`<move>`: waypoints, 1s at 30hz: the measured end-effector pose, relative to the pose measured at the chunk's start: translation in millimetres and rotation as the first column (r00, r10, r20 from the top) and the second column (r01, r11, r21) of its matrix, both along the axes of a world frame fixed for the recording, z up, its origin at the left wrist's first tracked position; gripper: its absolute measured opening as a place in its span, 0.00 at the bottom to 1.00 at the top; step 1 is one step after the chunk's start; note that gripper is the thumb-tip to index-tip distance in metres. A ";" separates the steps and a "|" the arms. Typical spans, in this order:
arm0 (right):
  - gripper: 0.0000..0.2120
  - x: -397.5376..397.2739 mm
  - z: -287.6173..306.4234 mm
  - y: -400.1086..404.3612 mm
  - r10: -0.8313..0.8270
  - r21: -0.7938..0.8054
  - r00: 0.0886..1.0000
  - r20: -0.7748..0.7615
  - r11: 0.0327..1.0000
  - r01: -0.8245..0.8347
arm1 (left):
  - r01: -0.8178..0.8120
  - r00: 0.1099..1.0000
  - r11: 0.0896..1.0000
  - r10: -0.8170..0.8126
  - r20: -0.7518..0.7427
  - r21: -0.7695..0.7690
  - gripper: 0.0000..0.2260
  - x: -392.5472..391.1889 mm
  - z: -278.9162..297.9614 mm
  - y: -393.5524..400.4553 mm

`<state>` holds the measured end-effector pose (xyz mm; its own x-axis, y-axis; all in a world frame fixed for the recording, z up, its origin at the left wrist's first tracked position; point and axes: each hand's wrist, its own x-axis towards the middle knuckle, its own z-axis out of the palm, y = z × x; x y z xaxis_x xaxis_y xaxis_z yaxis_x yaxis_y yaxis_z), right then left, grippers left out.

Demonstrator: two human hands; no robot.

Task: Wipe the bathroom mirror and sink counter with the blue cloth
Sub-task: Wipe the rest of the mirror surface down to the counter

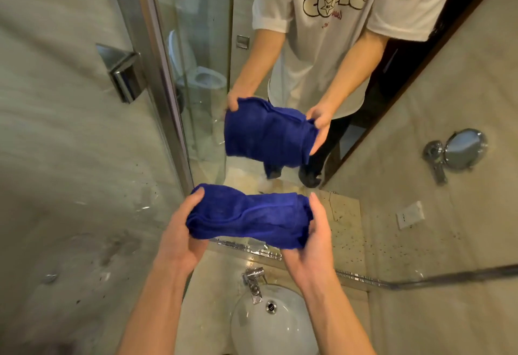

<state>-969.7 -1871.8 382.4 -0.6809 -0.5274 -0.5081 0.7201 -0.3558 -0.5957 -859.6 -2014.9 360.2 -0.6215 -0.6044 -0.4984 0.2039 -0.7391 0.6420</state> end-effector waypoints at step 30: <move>0.03 -9.2 48.8 -31.5 0.248 0.460 0.494 -0.834 0.806 0.372 | 0.076 0.944 0.646 0.198 0.263 -0.760 0.11 -22.7 33.3 -43.7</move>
<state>-978.9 -1903.3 431.1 -0.9318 -0.3210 0.1696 -0.2453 0.2122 -0.9459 -882.3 -2058.6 393.6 -0.4736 -0.8808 -0.0006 -0.0689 0.0364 0.9970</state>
